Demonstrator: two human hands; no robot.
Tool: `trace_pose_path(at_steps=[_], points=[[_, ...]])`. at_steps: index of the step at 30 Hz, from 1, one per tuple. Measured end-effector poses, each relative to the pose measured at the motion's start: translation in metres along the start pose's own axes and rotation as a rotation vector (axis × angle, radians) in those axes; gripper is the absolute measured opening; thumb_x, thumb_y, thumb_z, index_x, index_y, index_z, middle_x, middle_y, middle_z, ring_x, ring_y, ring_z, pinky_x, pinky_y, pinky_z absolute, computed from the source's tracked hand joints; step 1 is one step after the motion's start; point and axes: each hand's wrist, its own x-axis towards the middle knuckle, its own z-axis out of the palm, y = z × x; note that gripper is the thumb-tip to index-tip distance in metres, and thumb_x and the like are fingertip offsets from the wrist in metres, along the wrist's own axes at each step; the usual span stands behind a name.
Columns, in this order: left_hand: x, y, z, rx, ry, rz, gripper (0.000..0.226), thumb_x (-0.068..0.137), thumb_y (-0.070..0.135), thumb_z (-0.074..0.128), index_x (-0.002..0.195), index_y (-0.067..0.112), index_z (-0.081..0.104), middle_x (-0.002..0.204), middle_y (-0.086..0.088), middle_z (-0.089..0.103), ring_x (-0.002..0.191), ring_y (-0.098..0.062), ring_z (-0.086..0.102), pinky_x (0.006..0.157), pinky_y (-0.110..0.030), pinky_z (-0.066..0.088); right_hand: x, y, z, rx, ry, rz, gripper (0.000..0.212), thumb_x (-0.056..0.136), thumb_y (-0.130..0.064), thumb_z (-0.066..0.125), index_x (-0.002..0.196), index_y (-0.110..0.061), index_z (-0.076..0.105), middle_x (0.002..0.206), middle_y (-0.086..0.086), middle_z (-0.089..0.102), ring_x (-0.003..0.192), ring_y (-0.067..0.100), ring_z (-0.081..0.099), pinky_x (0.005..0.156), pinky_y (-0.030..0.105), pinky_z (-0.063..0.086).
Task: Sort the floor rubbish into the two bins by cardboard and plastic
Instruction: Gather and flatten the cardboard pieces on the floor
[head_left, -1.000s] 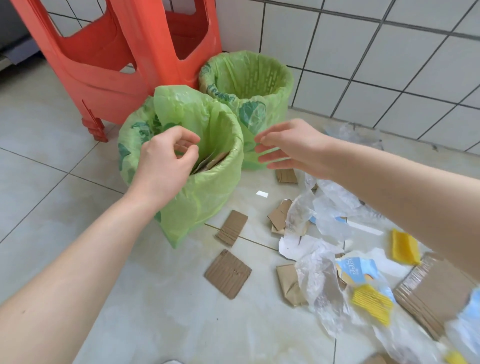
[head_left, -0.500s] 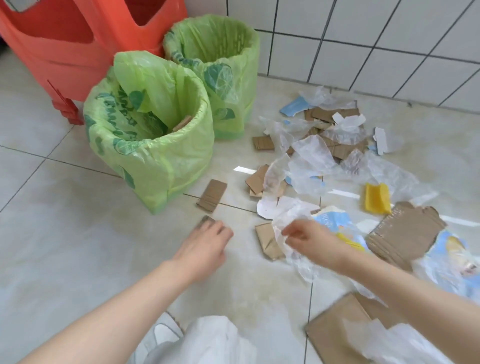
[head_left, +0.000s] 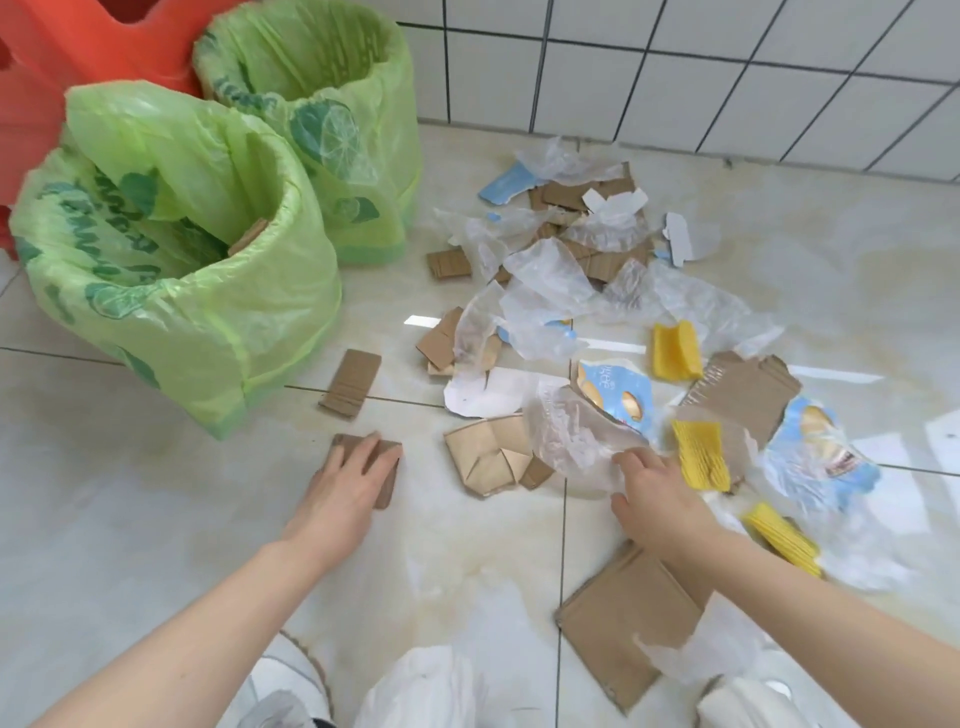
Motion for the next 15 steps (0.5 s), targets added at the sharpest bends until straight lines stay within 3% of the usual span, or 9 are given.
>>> trace_pose_path(at_steps=[4,7,10,15], points=[[0.008,-0.001,0.001,-0.105,0.016,0.038,0.075,0.07,0.0,0.064,0.14,0.016,0.043,0.14,-0.011,0.046,0.111,-0.038,0.044,0.094,-0.045,0.047,0.004,-0.015,0.001,-0.082,0.143,-0.024,0.049,0.087,-0.017,0.047,0.135,-0.01,0.038,0.132,0.012,0.045,0.119,0.036,0.042,0.1,0.037,0.034],[0.012,0.001,-0.011,-0.094,-0.011,0.022,0.079,0.068,0.019,0.071,0.141,0.022,0.039,0.138,-0.002,0.042,0.112,-0.031,0.04,0.094,-0.041,0.044,0.007,-0.037,-0.001,-0.06,0.261,-0.219,0.047,0.078,-0.01,0.053,0.126,-0.009,0.049,0.118,0.011,0.053,0.106,0.036,0.049,0.09,0.04,0.045],[0.017,-0.004,-0.021,-0.091,0.016,-0.006,0.086,0.067,0.034,0.074,0.143,0.028,0.034,0.139,0.003,0.036,0.119,-0.026,0.034,0.097,-0.037,0.037,0.012,-0.061,-0.005,-0.124,0.267,-0.425,0.045,0.076,-0.008,0.055,0.121,-0.009,0.051,0.114,0.01,0.055,0.099,0.035,0.051,0.085,0.04,0.048],[0.023,-0.017,-0.027,-0.111,-0.059,-0.1,0.093,0.065,0.04,0.077,0.144,0.029,0.03,0.134,0.003,0.04,0.124,-0.023,0.031,0.101,-0.035,0.032,0.034,-0.088,-0.01,-0.251,0.228,-0.507,0.057,0.08,-0.017,0.06,0.133,-0.006,0.041,0.126,0.013,0.048,0.114,0.038,0.045,0.091,0.041,0.045]])
